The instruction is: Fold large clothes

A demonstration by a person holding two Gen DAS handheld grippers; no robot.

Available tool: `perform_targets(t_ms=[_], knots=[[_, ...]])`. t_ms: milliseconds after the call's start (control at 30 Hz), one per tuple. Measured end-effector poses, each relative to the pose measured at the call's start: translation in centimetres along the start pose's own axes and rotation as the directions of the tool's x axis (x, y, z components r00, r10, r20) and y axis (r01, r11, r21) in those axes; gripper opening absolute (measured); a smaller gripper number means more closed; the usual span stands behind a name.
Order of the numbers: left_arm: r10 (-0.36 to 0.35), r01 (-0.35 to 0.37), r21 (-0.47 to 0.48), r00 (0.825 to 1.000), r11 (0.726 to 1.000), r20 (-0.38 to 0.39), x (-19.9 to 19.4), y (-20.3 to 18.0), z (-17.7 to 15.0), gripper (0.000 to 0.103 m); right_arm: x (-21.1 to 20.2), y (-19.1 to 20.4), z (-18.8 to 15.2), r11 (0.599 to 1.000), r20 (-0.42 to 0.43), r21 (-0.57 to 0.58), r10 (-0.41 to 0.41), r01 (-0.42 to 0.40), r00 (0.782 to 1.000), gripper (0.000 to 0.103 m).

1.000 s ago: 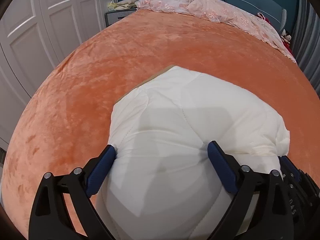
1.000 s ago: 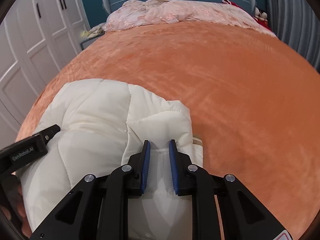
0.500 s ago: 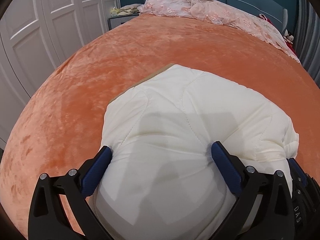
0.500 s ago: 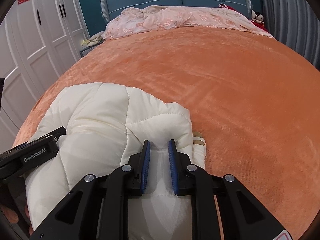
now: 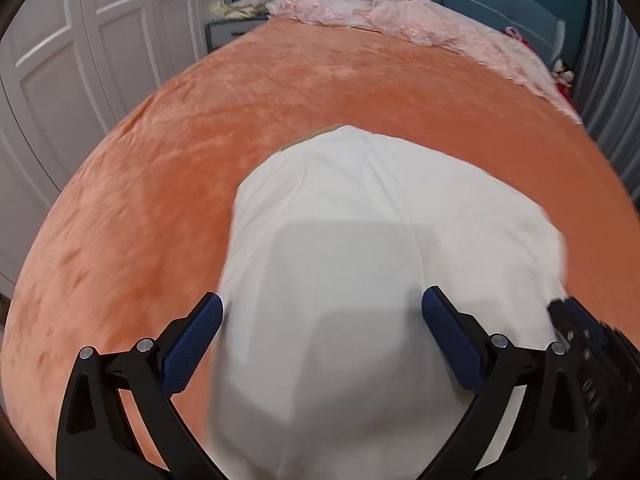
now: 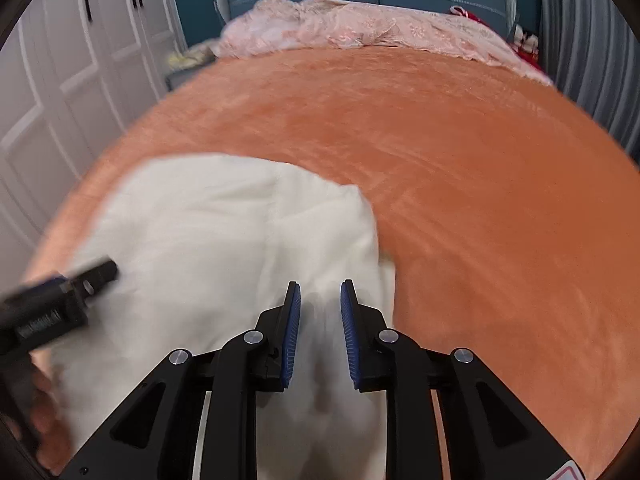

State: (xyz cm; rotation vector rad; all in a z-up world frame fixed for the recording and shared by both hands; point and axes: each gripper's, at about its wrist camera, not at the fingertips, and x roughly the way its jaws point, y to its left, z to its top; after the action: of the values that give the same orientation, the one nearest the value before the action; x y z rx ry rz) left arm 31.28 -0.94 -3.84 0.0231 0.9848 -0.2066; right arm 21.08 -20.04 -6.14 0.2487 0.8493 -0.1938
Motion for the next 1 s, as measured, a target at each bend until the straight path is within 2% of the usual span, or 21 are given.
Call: perform_targets(t_ms=[67,133,200,267,433,767,833,933,1000], knots=[[-0.029,0.029,-0.004,0.999,1.000,-0.029,-2.7,1.0,-2.1,0.097,-2.8,-0.1,-1.5,0.999,-0.007,0.010,0.040,-0.040,0.999,0.019],[-0.024,0.024,-0.003,0.998,1.000,-0.064,-4.3,1.7,-4.5,0.096,-4.5,-0.2,-3.6,0.999,-0.034,0.004,0.045,-0.045,0.998,0.019],[-0.016,0.016,0.001,0.995,1.000,-0.095,-5.0,2.1,-6.8,0.096,-4.9,-0.3,-5.5,0.999,-0.078,0.008,0.042,-0.042,0.996,0.019],[-0.006,0.006,0.004,0.994,1.000,-0.112,-5.2,2.2,-8.5,0.096,-4.9,-0.2,-6.6,0.999,-0.081,0.000,0.038,-0.038,0.996,0.020],[0.008,-0.009,-0.004,0.989,1.000,-0.147,-5.1,2.6,-11.3,0.097,-4.3,0.4,-7.1,1.000,-0.086,-0.002,0.016,-0.017,0.996,0.021],[-0.007,-0.005,-0.066,0.984,0.998,-0.181,-2.2,4.6,-11.7,0.098,-2.7,0.7,-8.0,1.000,-0.106,-0.005,-0.003,0.003,0.994,0.022],[0.001,-0.010,-0.051,0.985,0.999,-0.174,-1.6,4.4,-11.3,0.098,-2.4,0.5,-7.9,1.000,-0.117,0.024,0.003,0.000,0.993,0.022],[0.053,-0.048,0.038,0.989,0.998,-0.135,-0.9,3.7,-10.0,0.098,-1.8,0.0,-7.3,0.988,-0.153,0.152,0.048,-0.024,0.987,0.022],[0.064,-0.057,0.054,0.989,0.997,-0.133,-0.2,3.8,-9.2,0.098,-1.2,0.6,-6.8,0.988,-0.169,0.151,0.038,-0.012,0.985,0.022]])
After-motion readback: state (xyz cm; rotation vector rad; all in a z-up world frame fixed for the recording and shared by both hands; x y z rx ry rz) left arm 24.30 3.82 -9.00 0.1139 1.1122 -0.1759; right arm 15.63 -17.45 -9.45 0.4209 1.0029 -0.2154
